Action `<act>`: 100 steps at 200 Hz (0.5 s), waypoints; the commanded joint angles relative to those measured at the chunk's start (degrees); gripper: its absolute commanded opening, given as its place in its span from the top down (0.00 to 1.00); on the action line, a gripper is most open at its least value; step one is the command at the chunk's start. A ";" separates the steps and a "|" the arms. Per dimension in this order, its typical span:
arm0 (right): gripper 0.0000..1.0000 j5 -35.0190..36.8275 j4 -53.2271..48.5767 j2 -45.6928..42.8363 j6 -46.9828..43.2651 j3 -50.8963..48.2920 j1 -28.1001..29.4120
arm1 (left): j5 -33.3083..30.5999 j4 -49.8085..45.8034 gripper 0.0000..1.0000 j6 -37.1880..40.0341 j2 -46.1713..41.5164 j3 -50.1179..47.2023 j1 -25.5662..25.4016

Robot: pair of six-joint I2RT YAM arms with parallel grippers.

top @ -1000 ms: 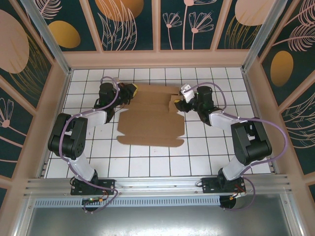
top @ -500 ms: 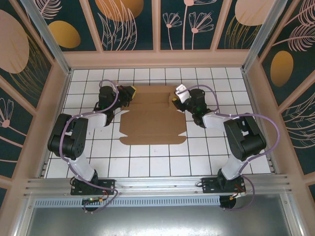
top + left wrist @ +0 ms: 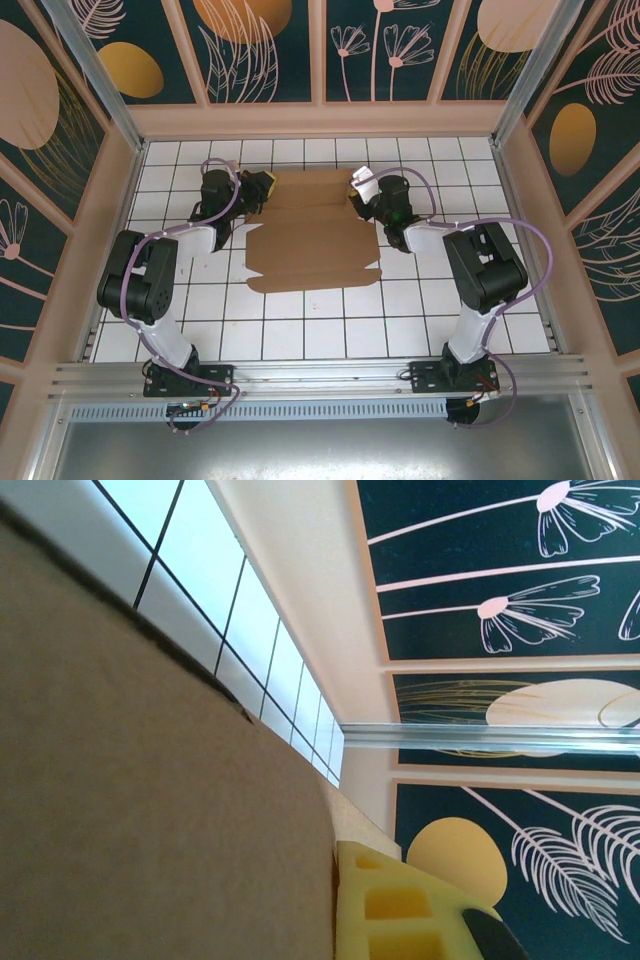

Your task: Fold the paper box

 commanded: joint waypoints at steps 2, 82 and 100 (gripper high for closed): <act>0.65 3.97 0.86 2.14 -0.09 0.99 -1.02 | 9.82 -4.29 1.00 -0.88 0.96 0.37 -0.81; 0.55 -4.54 3.03 5.65 -2.98 2.97 -1.80 | 10.88 -2.57 1.00 -3.87 2.19 0.85 -0.88; 0.55 -5.70 0.31 7.10 -3.16 5.56 -2.17 | 10.98 -2.35 1.00 -4.19 2.18 0.83 -0.86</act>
